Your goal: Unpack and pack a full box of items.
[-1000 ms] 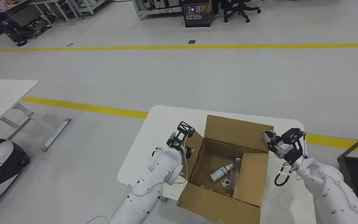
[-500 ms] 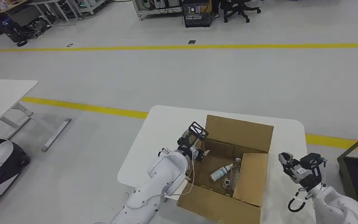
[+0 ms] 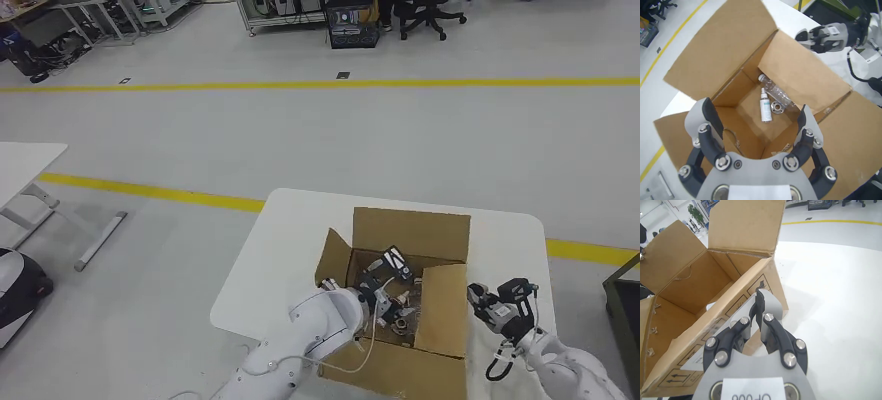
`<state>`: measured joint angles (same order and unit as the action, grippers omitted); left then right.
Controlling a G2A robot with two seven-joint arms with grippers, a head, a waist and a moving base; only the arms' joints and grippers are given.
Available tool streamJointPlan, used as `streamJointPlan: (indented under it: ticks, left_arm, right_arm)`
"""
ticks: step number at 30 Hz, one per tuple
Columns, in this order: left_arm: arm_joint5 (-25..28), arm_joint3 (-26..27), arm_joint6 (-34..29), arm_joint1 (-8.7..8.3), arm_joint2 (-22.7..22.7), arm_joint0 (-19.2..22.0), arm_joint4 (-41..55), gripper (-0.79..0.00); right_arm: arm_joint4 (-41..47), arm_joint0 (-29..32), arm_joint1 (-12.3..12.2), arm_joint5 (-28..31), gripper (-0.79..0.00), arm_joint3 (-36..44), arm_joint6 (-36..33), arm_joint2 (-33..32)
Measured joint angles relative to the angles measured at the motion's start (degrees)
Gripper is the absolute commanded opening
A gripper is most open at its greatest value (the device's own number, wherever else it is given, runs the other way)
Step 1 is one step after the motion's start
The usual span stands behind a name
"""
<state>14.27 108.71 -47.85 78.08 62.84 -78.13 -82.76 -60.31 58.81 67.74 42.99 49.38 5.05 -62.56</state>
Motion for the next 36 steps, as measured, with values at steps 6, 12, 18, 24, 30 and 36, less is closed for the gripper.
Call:
streamJointPlan:
  ticks: [6, 12, 18, 24, 30, 36]
  left_arm:
    - [0.7, -1.1, -0.7, 0.00, -0.7, 0.4, 1.2, 0.000]
    - [0.7, -1.0, -0.7, 0.00, -0.7, 0.4, 1.2, 0.000]
    - [0.7, -1.1, -0.6, 0.00, -0.7, 0.4, 1.2, 0.000]
    - [-1.7, -5.4, -0.6, 0.54, 0.4, 1.2, 13.2, 0.000]
    - [-5.9, -15.9, -1.4, 1.78, -0.6, 6.9, 26.8, 0.000]
    - [-4.2, -26.2, 0.4, 2.87, -0.4, 10.8, 45.0, 0.000]
  right_arm:
    - [-1.6, -4.6, 2.4, 0.9, -0.785, -4.8, 1.3, 5.5]
    - [-2.6, -7.4, 4.1, 1.1, -0.785, -9.8, 3.4, 8.7]
    - [-4.5, -8.8, 4.0, 2.1, -0.785, -13.2, 6.1, 8.6]
    - [-5.5, -8.6, 3.9, 1.9, -0.785, -13.5, 7.5, 8.4]
    - [-6.3, -8.3, 3.8, 1.4, -0.785, -12.7, 7.9, 8.4]
    - [-6.8, -8.0, 3.8, 1.2, -0.785, -11.8, 8.0, 8.4]
